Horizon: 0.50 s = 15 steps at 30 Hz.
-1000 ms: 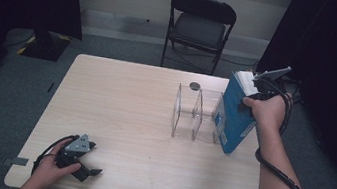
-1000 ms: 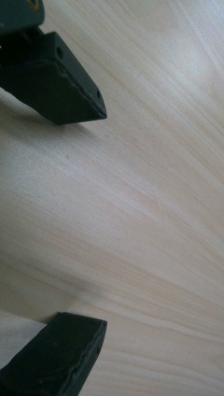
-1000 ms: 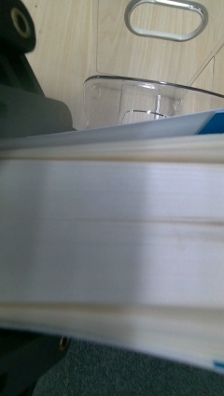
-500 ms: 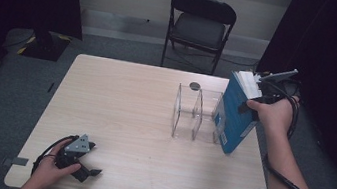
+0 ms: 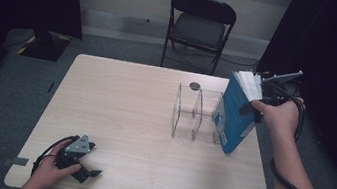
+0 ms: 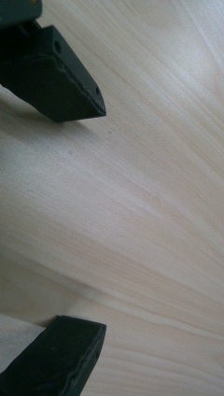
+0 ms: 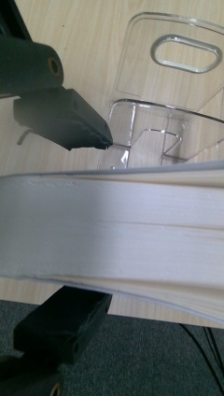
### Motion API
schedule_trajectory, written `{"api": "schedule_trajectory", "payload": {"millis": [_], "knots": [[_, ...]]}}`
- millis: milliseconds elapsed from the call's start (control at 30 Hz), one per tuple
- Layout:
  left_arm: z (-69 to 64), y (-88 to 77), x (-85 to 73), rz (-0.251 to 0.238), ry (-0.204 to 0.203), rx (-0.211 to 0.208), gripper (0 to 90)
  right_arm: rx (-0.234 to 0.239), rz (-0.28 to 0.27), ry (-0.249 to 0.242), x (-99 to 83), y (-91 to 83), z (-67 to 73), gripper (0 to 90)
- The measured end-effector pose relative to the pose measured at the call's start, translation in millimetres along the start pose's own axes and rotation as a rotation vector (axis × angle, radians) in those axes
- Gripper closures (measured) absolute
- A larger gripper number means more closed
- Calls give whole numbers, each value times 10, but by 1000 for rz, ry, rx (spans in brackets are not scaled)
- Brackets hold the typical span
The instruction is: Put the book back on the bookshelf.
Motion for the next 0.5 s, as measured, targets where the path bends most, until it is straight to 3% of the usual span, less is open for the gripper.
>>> {"api": "schedule_trajectory", "payload": {"millis": [100,500], "knots": [[0,0,0,-1,0,0,0,28,13,-25,-37,-14,29,203],[-1,1,0,0,-1,-1,0,16,25,-66,-208,-92,145,207]]}}
Point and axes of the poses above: each handheld gripper's, and its own axes: y roughly forward along the jaws, x roughly out of its top, z roughly to its left, the point moved 7 cm from there along y, roughly forward along the jaws, and after that the axes turned 1 degree about z, right-handed, at the moved point
